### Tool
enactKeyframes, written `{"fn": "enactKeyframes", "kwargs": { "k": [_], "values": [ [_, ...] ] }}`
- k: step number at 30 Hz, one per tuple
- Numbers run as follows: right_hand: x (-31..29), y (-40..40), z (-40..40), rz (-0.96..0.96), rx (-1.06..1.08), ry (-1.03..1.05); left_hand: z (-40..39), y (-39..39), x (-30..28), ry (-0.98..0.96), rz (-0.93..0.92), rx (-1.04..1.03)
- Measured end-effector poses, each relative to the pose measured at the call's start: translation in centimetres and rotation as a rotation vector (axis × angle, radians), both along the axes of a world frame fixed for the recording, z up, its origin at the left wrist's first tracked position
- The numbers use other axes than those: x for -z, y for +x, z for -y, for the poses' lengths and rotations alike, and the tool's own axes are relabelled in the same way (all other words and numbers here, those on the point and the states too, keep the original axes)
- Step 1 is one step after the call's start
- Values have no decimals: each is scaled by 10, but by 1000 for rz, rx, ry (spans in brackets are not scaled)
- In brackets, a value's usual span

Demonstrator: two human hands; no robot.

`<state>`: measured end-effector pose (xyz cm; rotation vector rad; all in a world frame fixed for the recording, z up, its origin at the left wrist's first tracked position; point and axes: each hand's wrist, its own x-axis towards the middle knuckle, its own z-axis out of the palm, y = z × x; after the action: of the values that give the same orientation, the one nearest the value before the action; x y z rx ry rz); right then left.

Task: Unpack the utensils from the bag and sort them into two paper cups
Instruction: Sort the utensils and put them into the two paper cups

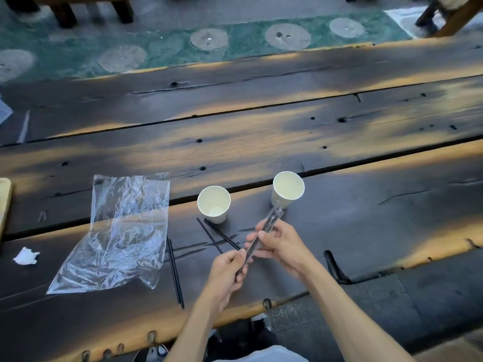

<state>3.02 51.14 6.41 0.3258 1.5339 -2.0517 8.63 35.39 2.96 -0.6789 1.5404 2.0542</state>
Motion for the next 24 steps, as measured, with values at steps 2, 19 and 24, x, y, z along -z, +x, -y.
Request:
{"fn": "enactKeyframes", "kwargs": {
  "k": [2,19,24],
  "values": [
    [0,-1,-7,-24,46,50,-4,-3,5,-104,-13,0],
    [-15,-103,-63,-318,658,333,50,19,87,-1325,54,626],
    [5,-117,-53,-324,517,501,50,19,87,-1303,53,599]
  ]
}}
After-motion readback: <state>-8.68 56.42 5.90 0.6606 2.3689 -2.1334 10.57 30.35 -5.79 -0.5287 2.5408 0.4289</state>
